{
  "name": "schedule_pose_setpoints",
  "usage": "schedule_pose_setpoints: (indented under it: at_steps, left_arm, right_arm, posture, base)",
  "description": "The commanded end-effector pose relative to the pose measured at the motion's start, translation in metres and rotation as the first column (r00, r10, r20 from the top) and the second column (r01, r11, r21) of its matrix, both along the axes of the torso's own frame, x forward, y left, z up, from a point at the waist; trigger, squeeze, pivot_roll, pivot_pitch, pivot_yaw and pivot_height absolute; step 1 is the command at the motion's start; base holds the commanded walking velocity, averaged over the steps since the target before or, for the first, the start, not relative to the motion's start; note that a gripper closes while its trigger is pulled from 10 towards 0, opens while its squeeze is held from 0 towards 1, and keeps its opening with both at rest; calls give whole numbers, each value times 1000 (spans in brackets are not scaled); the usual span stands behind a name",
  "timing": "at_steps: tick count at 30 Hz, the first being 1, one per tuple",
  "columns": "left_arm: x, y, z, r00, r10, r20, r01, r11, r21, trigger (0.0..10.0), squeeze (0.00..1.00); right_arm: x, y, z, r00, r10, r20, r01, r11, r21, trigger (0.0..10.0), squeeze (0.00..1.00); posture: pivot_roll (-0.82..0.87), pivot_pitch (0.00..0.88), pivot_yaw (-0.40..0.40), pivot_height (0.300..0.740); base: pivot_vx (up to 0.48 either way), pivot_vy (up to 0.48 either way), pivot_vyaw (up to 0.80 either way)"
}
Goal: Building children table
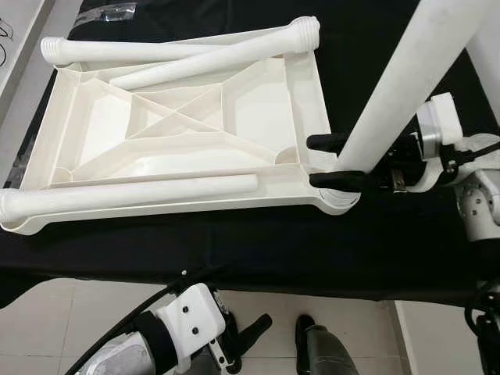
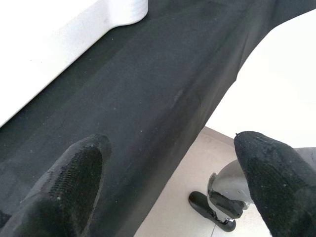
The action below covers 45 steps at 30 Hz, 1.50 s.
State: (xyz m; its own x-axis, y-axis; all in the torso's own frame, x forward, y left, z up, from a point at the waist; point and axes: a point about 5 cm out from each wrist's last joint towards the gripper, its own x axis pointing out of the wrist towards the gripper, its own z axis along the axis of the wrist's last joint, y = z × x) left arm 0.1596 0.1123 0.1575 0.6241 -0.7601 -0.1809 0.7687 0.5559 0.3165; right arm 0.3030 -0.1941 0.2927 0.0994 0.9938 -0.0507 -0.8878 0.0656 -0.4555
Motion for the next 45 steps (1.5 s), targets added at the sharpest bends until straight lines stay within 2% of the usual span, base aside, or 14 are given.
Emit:
schedule_pose_setpoints:
  at_steps: [1, 13, 15, 19, 21, 22, 23, 24, 25, 26, 27, 34, 40, 45]
  left_arm:
    - [-4, 1, -2, 1000, -8, -11, 8, 1000, 24, 10000, 0]
    - [-2, -3, -4, 1000, -7, -8, 7, 1000, 13, 10000, 0]
    - [-1, -4, -5, 1000, -6, -6, 6, 1000, 9, 10000, 0]
    - [0, -5, -6, 1000, -5, -5, 5, 1000, 6, 10000, 0]
    - [2, -5, -7, 1000, -5, -5, 5, 1000, 5, 10000, 0]
    - [3, -5, -8, 1000, -4, -3, 4, 1000, 6, 10000, 0]
    - [3, -5, -8, 1000, -4, -3, 4, 1000, 6, 10000, 0]
    - [4, -5, -8, 1000, -4, -3, 4, 1000, 6, 10000, 0]
    - [4, -5, -8, 1000, -4, -3, 4, 1000, 6, 10000, 0]
    - [6, -5, -10, 1000, -2, 3, 2, 1000, 8, 10000, 0]
    - [9, -5, -11, 1000, 2, 8, -2, 1000, 11, 10000, 0]
    - [25, -1, -13, 998, 51, 31, -51, 999, 4, 10000, 0]
    - [46, 14, 0, 985, 149, 90, -147, 989, -33, 10000, 0]
    - [73, 35, 46, 951, 235, 200, -209, 968, -142, 10000, 0]
  right_arm:
    - [4, 0, -22, 993, -23, -112, 19, 999, -42, 10000, 0]
    - [11, -3, -31, 963, -212, -165, 216, 976, 5, 10000, 0]
    - [7, -5, -45, 903, -377, -206, 387, 922, 12, 10000, 0]
    - [-5, -2, -63, 831, -498, -250, 516, 857, 8, 10000, 0]
    - [-29, 21, -99, 665, -673, -323, 708, 706, -14, 10000, 0]
    - [-46, 34, -124, 459, -831, -316, 855, 509, -97, 10000, 0]
    - [-46, 34, -124, 459, -831, -316, 855, 509, -97, 10000, 0]
    - [-58, 39, -135, 296, -910, -289, 927, 347, -144, 10000, 0]
    - [-58, 39, -135, 296, -910, -289, 927, 347, -144, 10000, 0]
    - [-61, 59, -139, 241, -919, -311, 949, 290, -121, 10000, 0]
    - [-57, 77, -137, 248, -907, -341, 952, 293, -89, 10000, 0]
    - [-23, 103, -131, 303, -874, -379, 944, 329, -4, 10000, 0]
    - [-16, 93, -139, 198, -911, -362, 973, 227, -39, 10000, 0]
    - [-14, 85, -144, 129, -930, -345, 986, 157, -55, 10000, 0]
  posture:
    - [160, 414, 95, 740]
    - [139, 403, 77, 740]
    - [122, 394, 63, 740]
    - [115, 392, 57, 740]
    - [109, 376, 55, 740]
    - [100, 371, 51, 740]
    - [100, 371, 51, 740]
    - [100, 371, 51, 740]
    - [100, 371, 51, 740]
    - [100, 345, 63, 740]
    - [100, 329, 66, 740]
    - [102, 261, 51, 740]
    - [110, 216, 44, 740]
    - [115, 182, 53, 740]
  base:
    - [0, 0, 0]
    - [0, 0, 0]
    - [0, 0, 0]
    - [0, 0, 0]
    - [0, 0, 0]
    - [0, 0, 0]
    - [0, 0, 0]
    - [0, 0, 0]
    - [0, 0, 0]
    - [0, 0, 0]
    - [0, 0, 0]
    - [0, 0, 0]
    - [0, 0, 0]
    - [0, 0, 0]
